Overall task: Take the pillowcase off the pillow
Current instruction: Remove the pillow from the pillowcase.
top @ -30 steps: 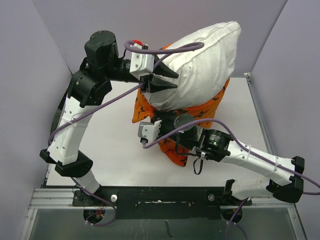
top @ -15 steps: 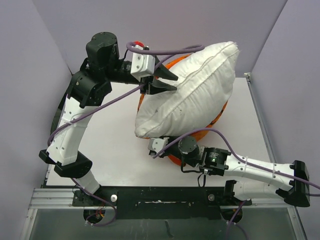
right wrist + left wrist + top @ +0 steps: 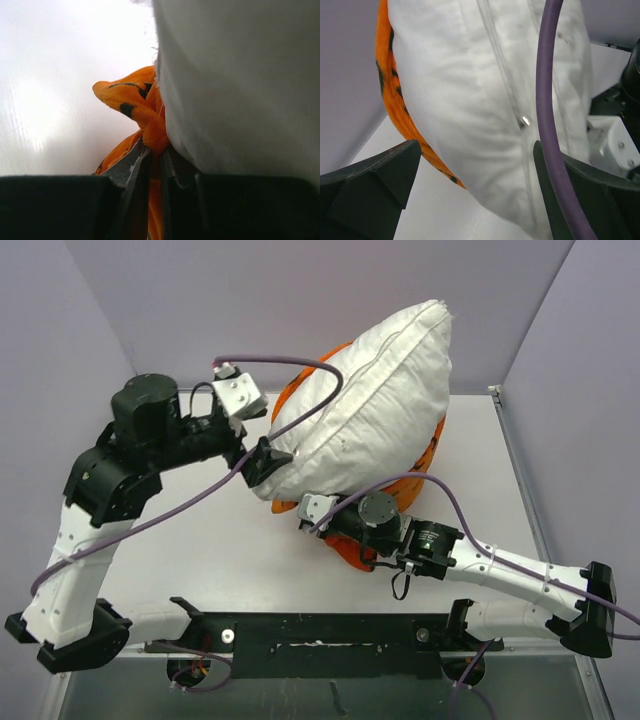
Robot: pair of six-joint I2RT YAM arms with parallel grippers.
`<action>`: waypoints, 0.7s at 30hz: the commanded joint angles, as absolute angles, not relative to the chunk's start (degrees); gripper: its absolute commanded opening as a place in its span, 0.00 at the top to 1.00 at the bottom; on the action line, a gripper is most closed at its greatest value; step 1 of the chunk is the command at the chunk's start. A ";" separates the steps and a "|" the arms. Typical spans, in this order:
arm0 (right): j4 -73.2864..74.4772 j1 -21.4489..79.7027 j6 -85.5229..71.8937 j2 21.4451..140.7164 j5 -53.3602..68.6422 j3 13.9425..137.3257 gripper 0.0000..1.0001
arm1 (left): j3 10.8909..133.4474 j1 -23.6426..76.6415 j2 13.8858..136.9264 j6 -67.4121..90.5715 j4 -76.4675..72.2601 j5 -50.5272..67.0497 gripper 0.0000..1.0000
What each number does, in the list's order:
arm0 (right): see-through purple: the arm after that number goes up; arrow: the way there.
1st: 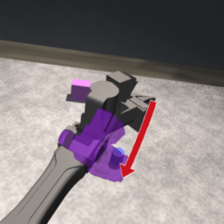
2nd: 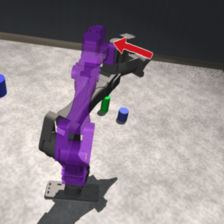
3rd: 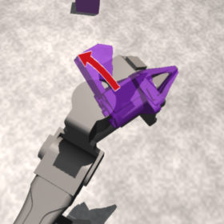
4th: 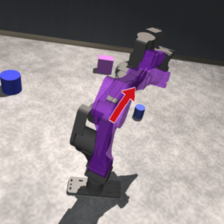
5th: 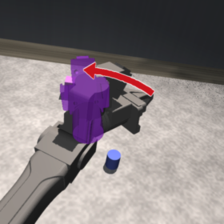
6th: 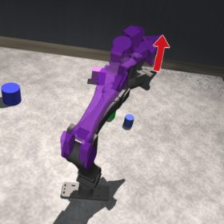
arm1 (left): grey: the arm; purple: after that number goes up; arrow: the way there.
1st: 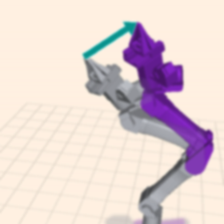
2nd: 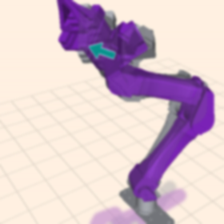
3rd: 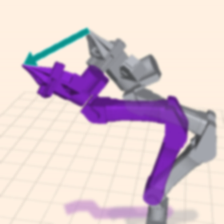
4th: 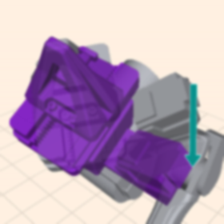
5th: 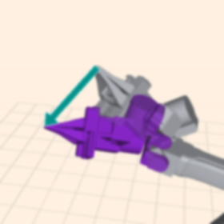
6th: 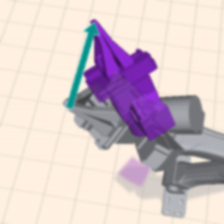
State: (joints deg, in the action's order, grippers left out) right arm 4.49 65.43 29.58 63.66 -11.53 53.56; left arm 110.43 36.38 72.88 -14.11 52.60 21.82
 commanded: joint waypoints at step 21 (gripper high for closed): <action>3.54 63.10 24.91 64.21 -11.98 58.71 1.00 | 97.94 34.28 69.94 7.43 32.70 24.31 0.02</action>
State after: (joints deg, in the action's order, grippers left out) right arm 4.27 62.65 26.70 64.07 -10.09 57.80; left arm 95.11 34.41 68.49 1.54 42.33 22.22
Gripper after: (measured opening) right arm 0.089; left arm 0.979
